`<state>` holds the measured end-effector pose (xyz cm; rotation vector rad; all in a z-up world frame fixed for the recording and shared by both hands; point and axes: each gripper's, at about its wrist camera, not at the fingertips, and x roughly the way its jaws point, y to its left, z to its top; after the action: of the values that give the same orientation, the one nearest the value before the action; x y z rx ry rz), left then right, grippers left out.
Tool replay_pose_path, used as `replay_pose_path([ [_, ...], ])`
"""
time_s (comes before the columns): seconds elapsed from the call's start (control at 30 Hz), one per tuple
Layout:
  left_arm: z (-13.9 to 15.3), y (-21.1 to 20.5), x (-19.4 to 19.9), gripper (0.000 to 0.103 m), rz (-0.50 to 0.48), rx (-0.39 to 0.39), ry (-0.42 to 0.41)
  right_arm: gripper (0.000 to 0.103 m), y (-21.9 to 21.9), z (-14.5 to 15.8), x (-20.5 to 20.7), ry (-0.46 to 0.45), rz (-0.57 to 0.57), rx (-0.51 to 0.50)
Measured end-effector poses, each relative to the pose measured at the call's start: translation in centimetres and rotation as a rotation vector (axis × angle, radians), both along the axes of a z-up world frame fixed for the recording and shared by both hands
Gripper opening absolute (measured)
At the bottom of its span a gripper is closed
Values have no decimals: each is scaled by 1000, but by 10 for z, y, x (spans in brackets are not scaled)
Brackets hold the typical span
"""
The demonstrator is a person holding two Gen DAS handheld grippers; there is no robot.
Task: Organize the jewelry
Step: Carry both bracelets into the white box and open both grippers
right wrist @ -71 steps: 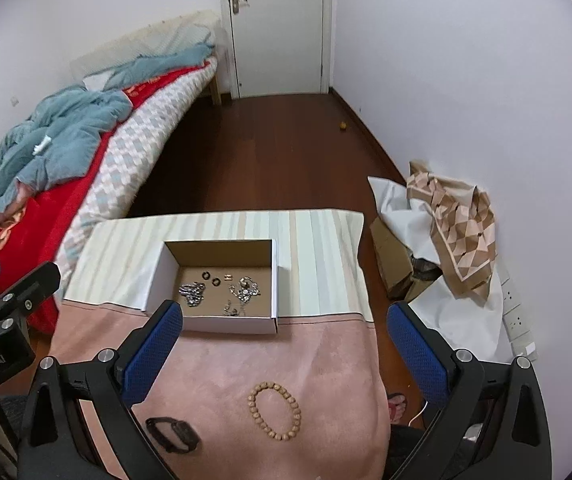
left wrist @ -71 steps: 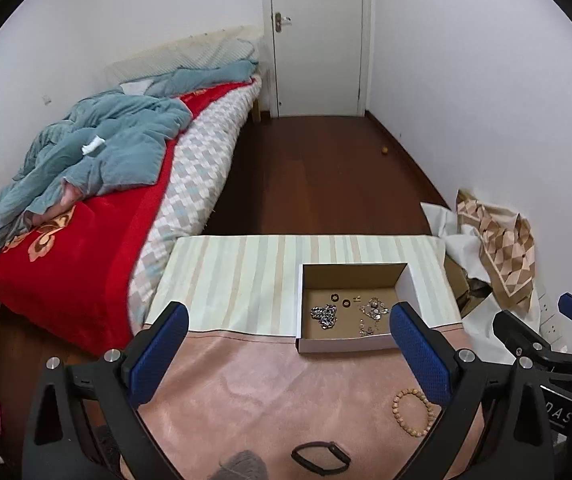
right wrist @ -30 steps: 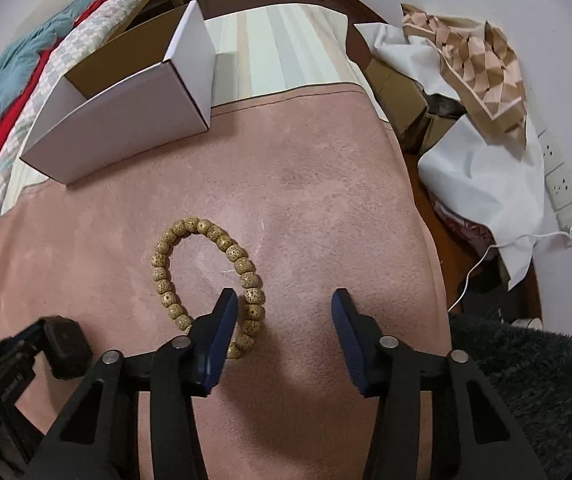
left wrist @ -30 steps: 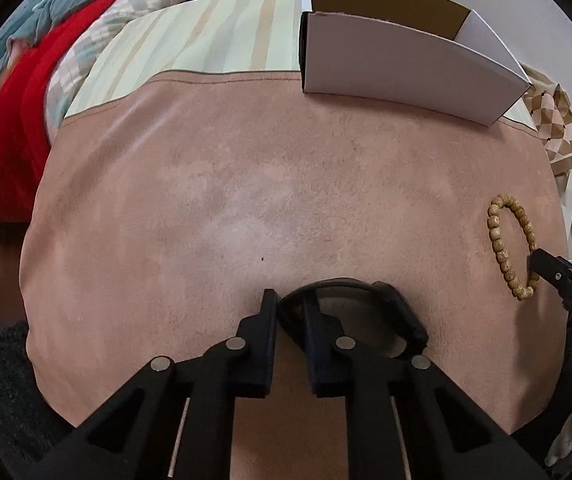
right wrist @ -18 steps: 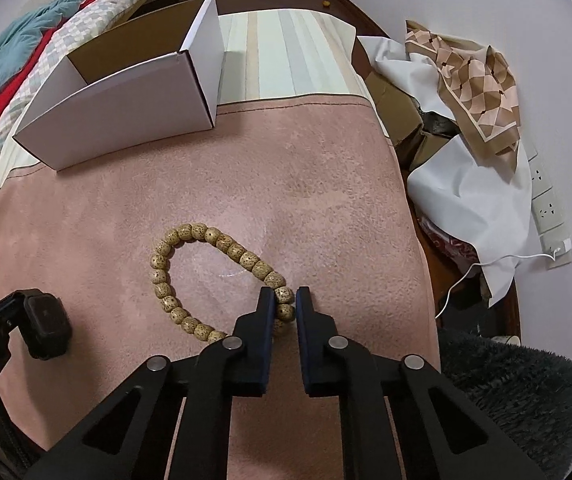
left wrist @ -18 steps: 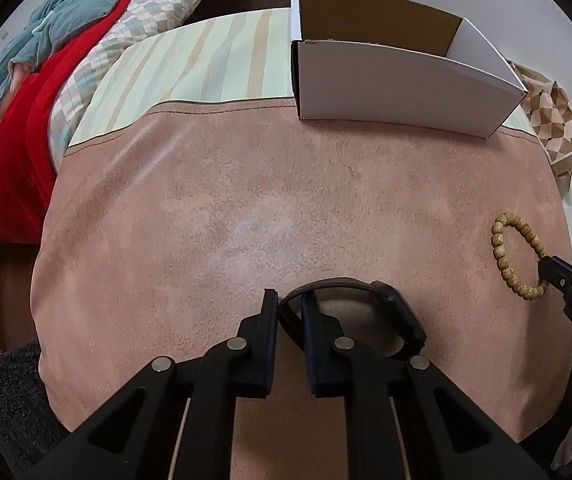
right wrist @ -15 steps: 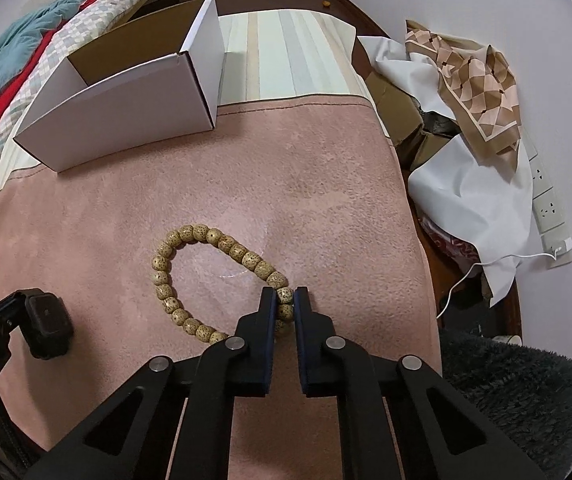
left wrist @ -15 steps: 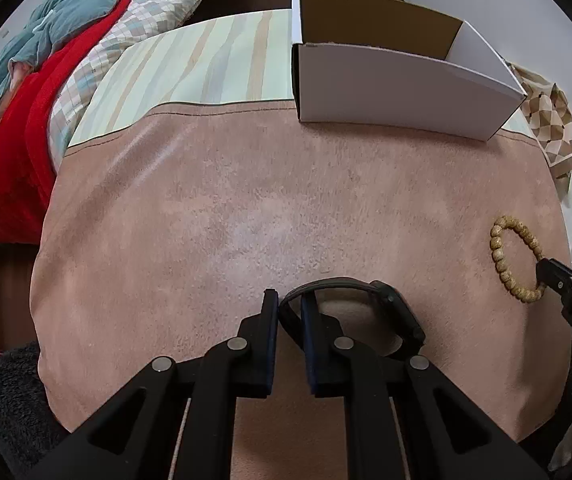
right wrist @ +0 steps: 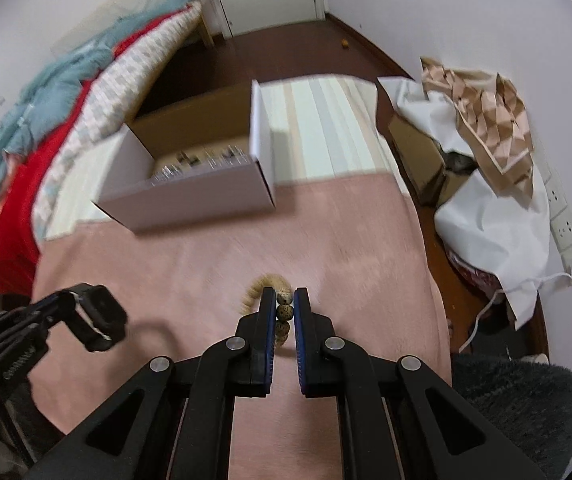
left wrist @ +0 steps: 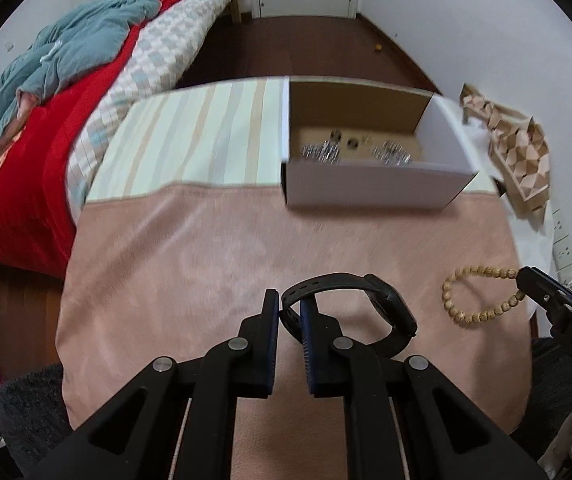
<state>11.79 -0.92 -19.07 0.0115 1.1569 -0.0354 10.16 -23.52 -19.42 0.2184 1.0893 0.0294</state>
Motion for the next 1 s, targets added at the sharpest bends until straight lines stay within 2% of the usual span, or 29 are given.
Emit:
replay_pose_path([
  [0.3, 49, 5, 41, 8, -18, -54, -78, 9, 3, 74, 32, -137, 43, 76],
  [0.53, 63, 9, 96, 8, -25, -48, -105, 9, 13, 104, 90, -191, 108, 72],
  [0.63, 56, 8, 121, 8, -37, -30, -90, 9, 19, 99, 120, -178, 129, 58],
  [0.77, 36, 6, 147, 8, -55, -8, -46, 9, 23, 76, 150, -124, 147, 66],
  [0.9, 14, 2, 160, 9, -76, 11, 17, 9, 26, 47, 166, -58, 162, 84],
  [1.0, -1, 1, 164, 15, -74, 3, 80, 9, 27, 29, 169, -13, 175, 103],
])
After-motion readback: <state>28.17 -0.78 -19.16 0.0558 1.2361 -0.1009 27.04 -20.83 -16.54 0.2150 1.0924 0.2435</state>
